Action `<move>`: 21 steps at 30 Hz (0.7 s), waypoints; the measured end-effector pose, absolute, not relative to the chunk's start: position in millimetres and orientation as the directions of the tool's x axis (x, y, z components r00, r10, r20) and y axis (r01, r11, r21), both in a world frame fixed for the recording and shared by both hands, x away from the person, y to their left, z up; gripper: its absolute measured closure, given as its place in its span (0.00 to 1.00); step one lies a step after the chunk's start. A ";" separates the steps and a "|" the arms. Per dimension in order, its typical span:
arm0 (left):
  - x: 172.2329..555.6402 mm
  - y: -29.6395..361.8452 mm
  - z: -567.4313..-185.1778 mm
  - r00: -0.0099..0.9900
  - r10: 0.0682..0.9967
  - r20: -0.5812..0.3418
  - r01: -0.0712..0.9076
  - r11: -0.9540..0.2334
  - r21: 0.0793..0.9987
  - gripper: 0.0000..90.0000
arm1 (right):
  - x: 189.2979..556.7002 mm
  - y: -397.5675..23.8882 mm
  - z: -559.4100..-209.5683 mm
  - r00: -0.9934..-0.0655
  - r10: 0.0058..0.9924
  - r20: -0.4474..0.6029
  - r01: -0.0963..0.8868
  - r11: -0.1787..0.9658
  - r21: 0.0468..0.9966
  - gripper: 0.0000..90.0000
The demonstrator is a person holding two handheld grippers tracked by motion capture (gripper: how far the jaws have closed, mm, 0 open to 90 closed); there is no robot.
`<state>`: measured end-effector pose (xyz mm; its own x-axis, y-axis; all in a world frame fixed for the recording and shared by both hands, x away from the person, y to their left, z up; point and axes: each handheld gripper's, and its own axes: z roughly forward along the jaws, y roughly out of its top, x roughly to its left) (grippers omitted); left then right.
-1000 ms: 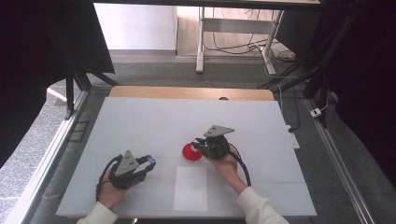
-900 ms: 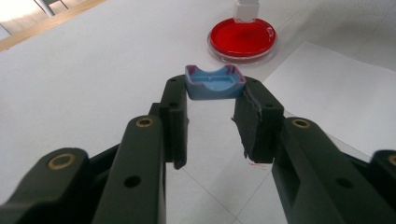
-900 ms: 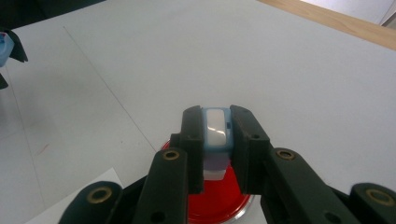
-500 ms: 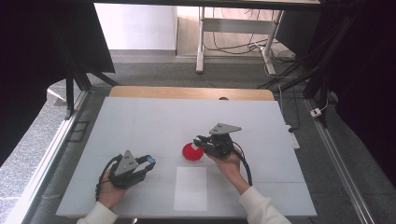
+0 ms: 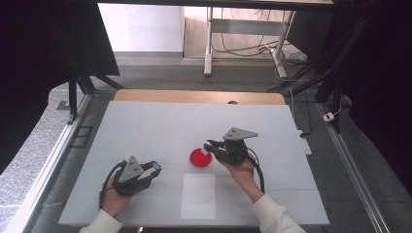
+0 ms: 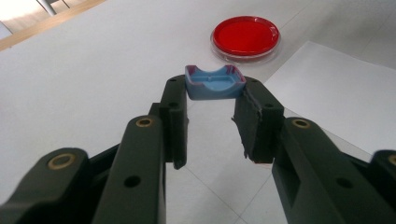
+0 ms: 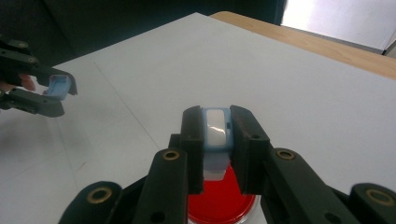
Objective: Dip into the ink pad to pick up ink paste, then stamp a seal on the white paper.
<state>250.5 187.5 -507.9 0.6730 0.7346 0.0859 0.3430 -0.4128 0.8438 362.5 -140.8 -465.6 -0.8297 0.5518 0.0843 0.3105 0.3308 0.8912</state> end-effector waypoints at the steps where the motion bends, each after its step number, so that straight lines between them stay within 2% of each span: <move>1: 250.5 187.5 -508.0 0.673 0.735 0.086 0.343 -0.413 0.844 0.72 | 361.3 -141.6 -464.6 -0.831 0.549 0.083 0.311 0.335 0.889 0.84; 21: 251.7 187.4 -508.4 0.675 0.732 0.089 0.343 -0.418 0.841 0.72 | 345.2 -152.7 -452.2 -0.848 0.523 0.083 0.289 0.325 0.901 0.84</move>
